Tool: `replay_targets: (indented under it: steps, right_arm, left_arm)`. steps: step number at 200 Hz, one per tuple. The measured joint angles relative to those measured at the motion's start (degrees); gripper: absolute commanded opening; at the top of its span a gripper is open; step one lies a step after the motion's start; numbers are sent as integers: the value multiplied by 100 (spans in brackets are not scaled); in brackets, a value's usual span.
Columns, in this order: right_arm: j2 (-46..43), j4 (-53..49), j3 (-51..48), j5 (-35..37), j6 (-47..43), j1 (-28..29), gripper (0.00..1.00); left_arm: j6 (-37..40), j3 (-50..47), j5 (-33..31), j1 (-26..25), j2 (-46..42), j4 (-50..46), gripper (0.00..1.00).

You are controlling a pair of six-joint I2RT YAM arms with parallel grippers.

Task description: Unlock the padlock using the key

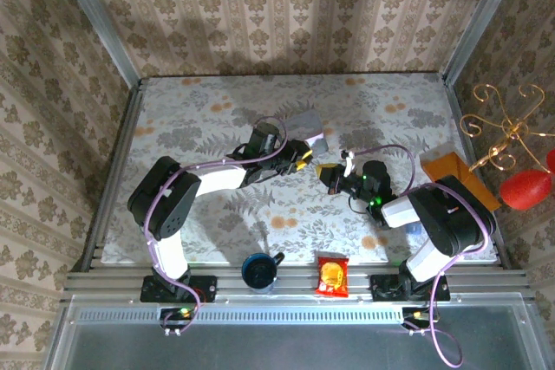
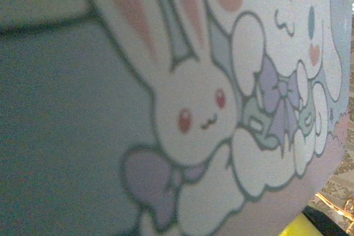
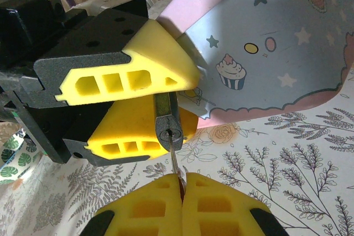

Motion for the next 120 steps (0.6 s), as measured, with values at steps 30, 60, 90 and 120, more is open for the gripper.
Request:
replay_targets:
  steps: [30,60,90,120]
  right_arm:
    - [0,0,0,0,0,-2,0]
    - [0,-4,0,0,0,-2,0]
    - [0,-4,0,0,0,-2,0]
    - [0,-9,0,20,0,-2,0]
  left_arm:
    - [-2,0,7,0,31,35,0]
    - [-37,0,24,0,76,46,0]
    - [-42,7,24,0,87,63,0]
    - [-42,13,24,0,94,63,0]
